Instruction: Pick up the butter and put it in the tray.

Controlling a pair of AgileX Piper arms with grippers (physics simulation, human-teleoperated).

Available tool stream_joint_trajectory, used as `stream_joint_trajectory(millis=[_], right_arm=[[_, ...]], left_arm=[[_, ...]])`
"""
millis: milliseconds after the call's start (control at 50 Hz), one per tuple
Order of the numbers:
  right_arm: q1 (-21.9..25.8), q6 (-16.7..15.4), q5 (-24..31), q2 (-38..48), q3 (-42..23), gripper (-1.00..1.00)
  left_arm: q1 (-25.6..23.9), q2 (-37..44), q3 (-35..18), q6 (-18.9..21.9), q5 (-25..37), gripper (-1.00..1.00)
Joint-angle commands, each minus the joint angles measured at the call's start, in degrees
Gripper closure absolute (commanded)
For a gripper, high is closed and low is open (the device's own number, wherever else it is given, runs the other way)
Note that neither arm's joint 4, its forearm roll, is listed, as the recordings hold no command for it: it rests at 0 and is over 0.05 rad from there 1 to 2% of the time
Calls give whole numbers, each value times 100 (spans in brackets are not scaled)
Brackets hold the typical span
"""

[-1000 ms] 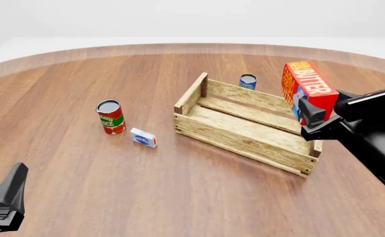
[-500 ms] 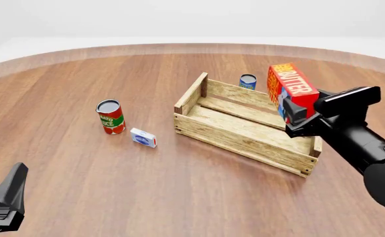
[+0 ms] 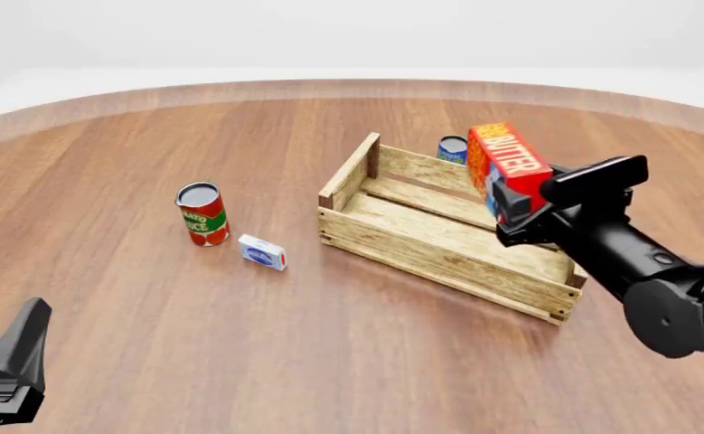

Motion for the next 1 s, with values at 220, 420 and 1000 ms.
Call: stream_joint_trajectory(millis=[220,420,1000], right_arm=[[28,155,-330,620,-342,100],[30,163,-438,939,-493,100],[16,249,-725,1615,-746,100]], left_arm=[[0,0,0,0,0,-100],[0,0,0,0,0,-100],[0,0,0,0,0,-100]])
